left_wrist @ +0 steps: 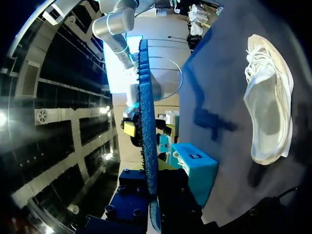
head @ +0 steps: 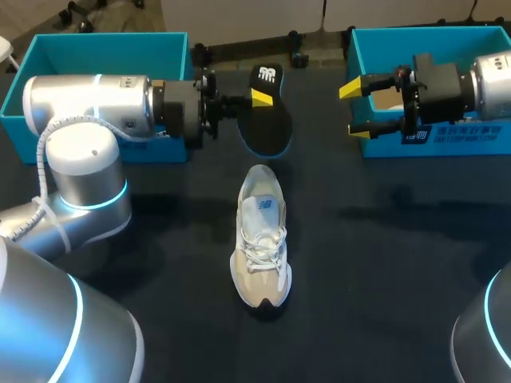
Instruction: Take the shoe out of the shoebox, open the shoe tongue, remove and reinsert the insole, then place the shoe into the shoebox
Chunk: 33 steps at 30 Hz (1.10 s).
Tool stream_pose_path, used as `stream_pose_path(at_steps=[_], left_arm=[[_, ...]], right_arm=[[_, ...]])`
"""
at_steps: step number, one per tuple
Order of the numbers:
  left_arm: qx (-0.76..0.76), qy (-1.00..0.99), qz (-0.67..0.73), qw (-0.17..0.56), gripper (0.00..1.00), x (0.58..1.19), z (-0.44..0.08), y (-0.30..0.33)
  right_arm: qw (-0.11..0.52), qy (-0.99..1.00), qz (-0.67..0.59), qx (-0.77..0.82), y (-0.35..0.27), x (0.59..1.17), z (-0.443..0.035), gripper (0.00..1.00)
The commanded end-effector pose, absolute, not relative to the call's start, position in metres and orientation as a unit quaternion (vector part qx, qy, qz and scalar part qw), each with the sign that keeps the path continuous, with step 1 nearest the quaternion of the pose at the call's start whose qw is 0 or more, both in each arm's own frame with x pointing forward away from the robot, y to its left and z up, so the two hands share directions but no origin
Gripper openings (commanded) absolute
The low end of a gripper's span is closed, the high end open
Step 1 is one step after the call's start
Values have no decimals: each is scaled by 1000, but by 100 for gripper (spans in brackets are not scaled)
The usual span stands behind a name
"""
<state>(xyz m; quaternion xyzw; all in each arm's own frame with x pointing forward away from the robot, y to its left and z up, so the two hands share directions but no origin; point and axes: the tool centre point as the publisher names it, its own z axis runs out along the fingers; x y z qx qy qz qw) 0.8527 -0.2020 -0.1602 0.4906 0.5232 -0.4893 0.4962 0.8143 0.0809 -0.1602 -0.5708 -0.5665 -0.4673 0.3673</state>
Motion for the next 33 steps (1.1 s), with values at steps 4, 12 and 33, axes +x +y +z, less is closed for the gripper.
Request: stream_pose_path(at_steps=[4,12,33], left_arm=[[494,519,-482,504,0,858,-161,-206],[498,507,-476,518,0,869,-157,-214],[497,488,-474,539,0,877,-162,-246]], right_arm=[[371,-568,-472,-564,101,816,-163,100],[382,-576,-470,-548,127,814,-160,100],[410,-581,-458,-534,161,818,-159,59]])
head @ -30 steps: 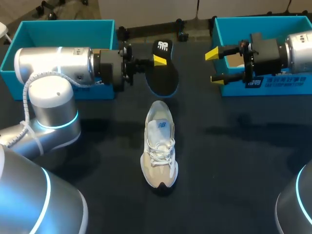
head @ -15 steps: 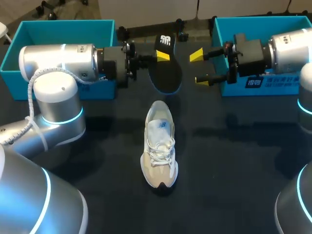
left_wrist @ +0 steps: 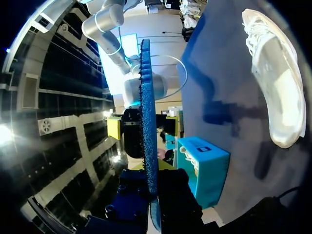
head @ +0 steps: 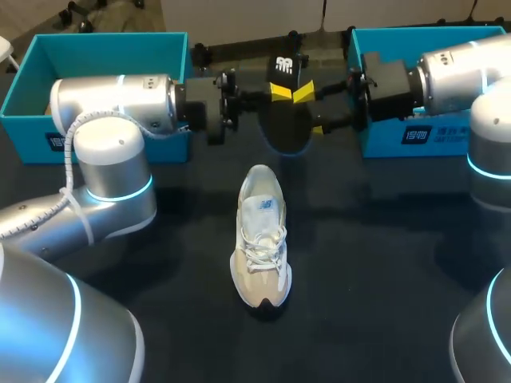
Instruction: Take the shoe out of the shoebox, open the shoe tongue, remove and reinsert the insole, then place the shoe into the shoebox
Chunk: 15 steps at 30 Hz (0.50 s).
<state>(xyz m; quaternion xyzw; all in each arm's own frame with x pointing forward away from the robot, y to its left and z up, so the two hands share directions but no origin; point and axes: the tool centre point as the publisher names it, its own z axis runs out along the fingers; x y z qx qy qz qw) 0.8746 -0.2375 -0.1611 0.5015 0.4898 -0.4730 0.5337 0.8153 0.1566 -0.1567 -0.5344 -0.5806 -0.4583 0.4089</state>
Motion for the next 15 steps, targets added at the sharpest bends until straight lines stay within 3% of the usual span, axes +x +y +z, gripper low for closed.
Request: stream_pose_path(at_steps=[1,2,15], left_arm=[[496,486,-475,541,0,877,-161,-248],[496,485,-475,542,0,877,-161,-248],[491,477,-484,545,0,871,-158,-251]], right_arm=[[411,-581,-458,-533,162,818,-159,55],[411,-581,-457,-533,163,819,-159,50],[417,-577,-459,-531,166,820,-163,38]])
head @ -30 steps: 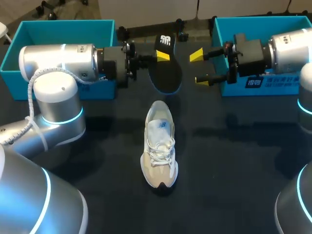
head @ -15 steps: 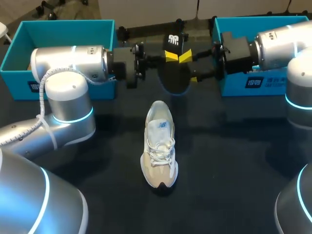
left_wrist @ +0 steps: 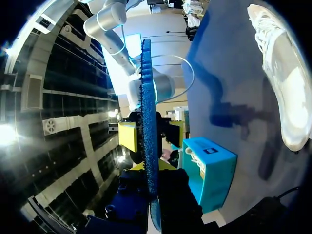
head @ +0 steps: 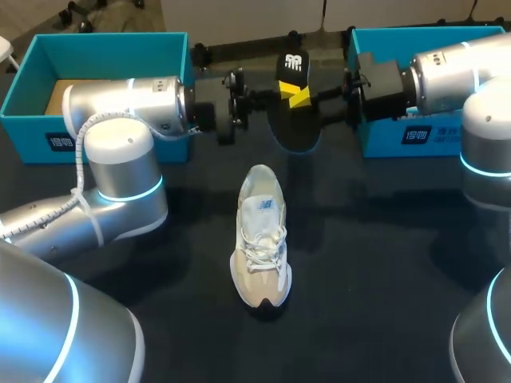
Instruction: Take the shoe out of the shoebox, open the shoe tongue, remove and reinsert the insole, then place the shoe into the shoebox
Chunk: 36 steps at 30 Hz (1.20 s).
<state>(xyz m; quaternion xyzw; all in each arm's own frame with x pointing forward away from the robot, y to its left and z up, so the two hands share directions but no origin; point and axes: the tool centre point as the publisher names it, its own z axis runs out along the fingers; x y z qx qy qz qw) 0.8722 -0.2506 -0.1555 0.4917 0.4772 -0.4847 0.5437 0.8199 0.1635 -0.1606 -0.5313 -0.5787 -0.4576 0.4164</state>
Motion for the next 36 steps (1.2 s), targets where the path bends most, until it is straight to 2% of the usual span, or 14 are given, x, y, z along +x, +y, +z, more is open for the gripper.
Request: stream_pose_path(at_steps=[1,3,6,8,15,16,17,18,26,36], left_arm=[[491,478,-484,544,0,870,-158,-251],[491,478,-485,544,0,870,-158,-251],[488,478,-487,545,0,870,-157,-252],[487,477,-489,544,0,869,-156,-254],[486,479,-489,543,0,868,-155,-254],[484,481,-488,543,40,868,-155,-254],[483,483,-487,544,84,868,-154,-253],[483,484,-487,544,100,869,-154,-252],[483,492,-487,537,100,872,-151,-238],[478,530,-505,486,100,872,-158,-203]], right_arm=[[417,-577,-459,-532,166,820,-163,37],[418,-577,-459,-531,166,820,-164,32],[418,-575,-460,-531,167,820,-165,18],[419,-574,-461,-531,167,819,-165,0],[420,-572,-466,-529,168,820,-166,0],[420,-573,-466,-528,168,820,-166,0],[420,-573,-466,-528,168,820,-166,0],[419,-573,-466,-528,168,820,-166,0],[414,-574,-470,-528,166,820,-167,0],[392,-585,-487,-517,159,822,-166,0]])
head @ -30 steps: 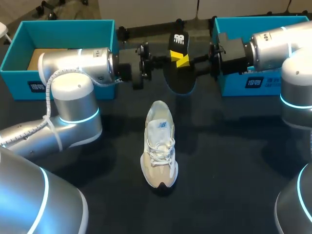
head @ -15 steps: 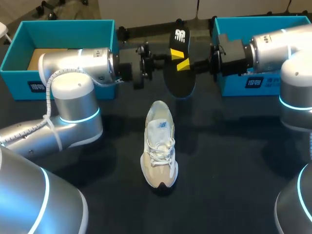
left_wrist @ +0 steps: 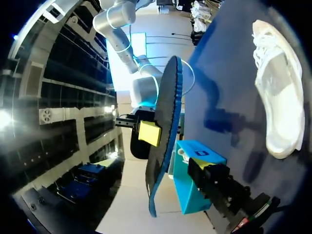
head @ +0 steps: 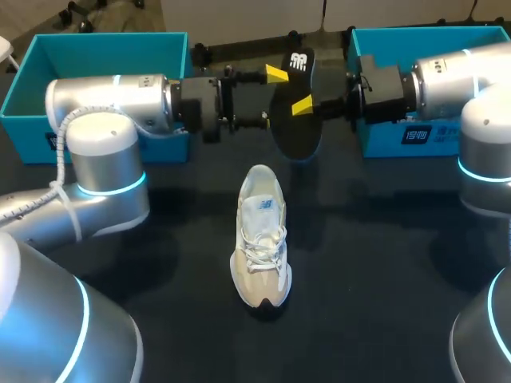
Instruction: Take the shoe out of the shoebox, open the shoe tongue, remove and reinsert the insole, then place the shoe into the shoebox
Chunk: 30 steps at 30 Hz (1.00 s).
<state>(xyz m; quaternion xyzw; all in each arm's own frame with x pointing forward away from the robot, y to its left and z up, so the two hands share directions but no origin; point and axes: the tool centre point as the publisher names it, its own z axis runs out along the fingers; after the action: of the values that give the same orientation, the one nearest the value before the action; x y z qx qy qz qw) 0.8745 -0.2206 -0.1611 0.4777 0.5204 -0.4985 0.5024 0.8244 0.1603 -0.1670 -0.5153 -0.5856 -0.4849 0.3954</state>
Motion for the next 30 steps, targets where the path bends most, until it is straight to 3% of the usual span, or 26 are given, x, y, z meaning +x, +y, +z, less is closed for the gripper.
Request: stream_pose_path(at_steps=[1,12,30], left_arm=[[475,534,-508,481,100,871,-158,-200],[451,580,-522,433,100,865,-165,-173],[287,750,-550,228,100,859,-196,-154]], right_arm=[[389,-586,-489,-516,159,822,-166,0],[367,-592,-496,-518,155,829,-168,0],[288,-648,-547,-444,160,835,-157,0]])
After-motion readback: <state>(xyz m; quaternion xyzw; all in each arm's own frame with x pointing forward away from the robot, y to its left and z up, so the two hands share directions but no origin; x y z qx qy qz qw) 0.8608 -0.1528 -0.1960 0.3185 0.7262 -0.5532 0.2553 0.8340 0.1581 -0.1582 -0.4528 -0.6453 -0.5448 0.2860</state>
